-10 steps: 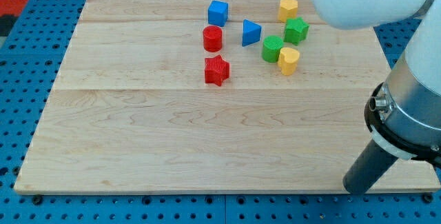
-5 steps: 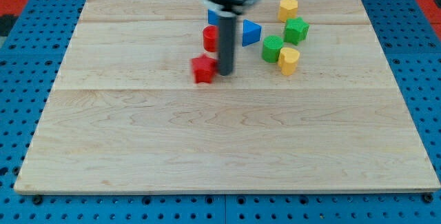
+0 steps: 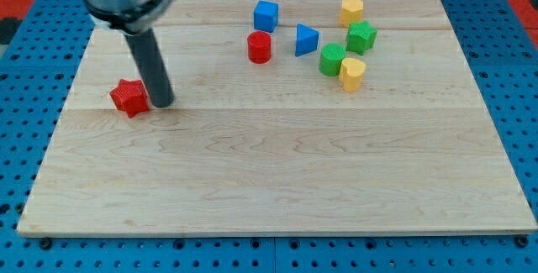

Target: Place the red star at the center left side of the board

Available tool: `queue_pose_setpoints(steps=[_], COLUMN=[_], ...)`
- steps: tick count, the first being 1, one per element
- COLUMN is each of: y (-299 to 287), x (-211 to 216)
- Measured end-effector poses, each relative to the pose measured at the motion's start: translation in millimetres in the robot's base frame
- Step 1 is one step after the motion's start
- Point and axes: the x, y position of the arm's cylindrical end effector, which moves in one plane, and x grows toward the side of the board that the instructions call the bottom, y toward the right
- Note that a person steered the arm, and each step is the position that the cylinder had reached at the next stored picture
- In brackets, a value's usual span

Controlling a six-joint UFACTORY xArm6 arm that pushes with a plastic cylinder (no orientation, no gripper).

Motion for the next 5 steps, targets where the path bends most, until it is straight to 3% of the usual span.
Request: queue_pose_setpoints(steps=[1,2,5], y=[-36,-72,6], x=[11,-42,-41])
